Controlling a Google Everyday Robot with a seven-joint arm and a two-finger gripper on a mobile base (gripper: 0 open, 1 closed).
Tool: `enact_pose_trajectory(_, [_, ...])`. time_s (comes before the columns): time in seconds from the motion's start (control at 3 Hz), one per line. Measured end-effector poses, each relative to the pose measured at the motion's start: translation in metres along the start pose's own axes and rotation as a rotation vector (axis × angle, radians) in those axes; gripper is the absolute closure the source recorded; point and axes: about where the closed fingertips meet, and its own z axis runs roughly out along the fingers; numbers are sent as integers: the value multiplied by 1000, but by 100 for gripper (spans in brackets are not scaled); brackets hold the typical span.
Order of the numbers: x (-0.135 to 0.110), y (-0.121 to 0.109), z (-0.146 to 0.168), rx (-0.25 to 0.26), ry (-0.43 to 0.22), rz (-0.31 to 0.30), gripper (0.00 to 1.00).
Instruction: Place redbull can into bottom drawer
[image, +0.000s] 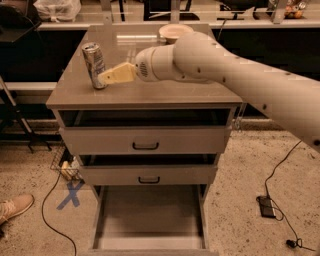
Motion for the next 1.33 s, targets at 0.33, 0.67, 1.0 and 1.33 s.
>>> enact_pose_trajectory(0.33, [-10,2,26,3,-12,-45,0])
enact_pose_trajectory(0.67, [-14,1,50,7,-17,-66,0])
enact_pose_trajectory(1.0, [-22,-2,67,5,-33,-72,0])
enact_pose_trajectory(1.33, [-35,-1,79,-21,-67,-71,0])
